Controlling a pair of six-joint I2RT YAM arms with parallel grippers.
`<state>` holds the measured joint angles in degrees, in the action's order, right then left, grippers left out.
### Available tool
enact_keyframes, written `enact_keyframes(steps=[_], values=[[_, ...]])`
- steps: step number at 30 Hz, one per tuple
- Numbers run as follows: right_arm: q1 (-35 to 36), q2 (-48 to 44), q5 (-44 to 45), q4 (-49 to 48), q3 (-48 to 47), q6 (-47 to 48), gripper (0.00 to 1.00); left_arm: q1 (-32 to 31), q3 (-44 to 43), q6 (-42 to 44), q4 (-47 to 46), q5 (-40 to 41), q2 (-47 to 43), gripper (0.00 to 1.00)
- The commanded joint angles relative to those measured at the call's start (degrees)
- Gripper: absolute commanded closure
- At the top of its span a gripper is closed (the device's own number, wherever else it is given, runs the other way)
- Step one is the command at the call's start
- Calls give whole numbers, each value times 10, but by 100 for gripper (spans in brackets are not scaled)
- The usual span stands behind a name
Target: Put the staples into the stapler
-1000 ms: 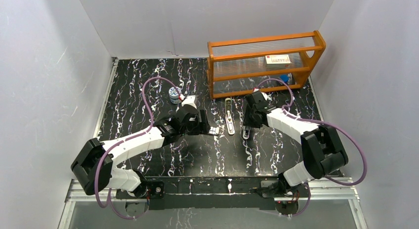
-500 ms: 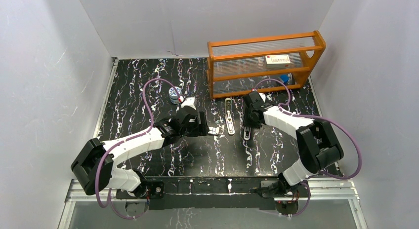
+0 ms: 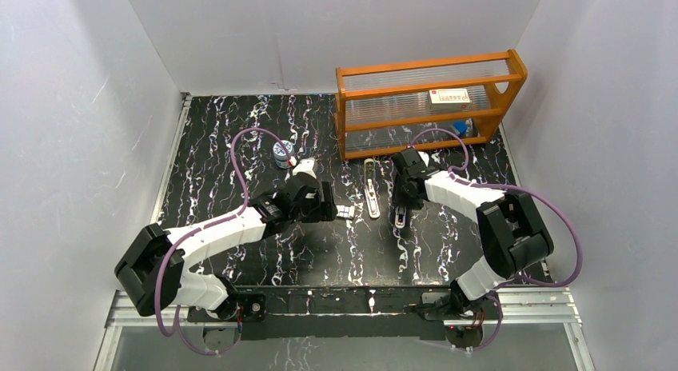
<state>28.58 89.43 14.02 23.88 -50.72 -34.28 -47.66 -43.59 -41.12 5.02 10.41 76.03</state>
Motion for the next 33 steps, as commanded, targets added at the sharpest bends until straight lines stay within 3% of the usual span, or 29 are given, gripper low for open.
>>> enact_keyframes(steps=[1, 13, 20, 26, 31, 33], values=[[2, -4, 12, 4, -26, 1, 50, 5, 4, -2, 4, 2, -19, 32], [8, -97, -15, 56, -36, -3, 41, 7, 1, 1, 17, 15, -33, 32], [79, -175, 5, 89, -41, -45, 49, 8, 28, -10, 33, 29, -89, 32], [194, -110, 75, 112, -120, -94, 55, 12, 41, -1, 77, 46, -157, 31], [257, 2, 116, 109, -198, -129, 57, 21, 25, 17, 136, 59, -171, 36], [268, 48, 119, 107, -229, -142, 67, 26, 19, 15, 153, 49, -171, 37]])
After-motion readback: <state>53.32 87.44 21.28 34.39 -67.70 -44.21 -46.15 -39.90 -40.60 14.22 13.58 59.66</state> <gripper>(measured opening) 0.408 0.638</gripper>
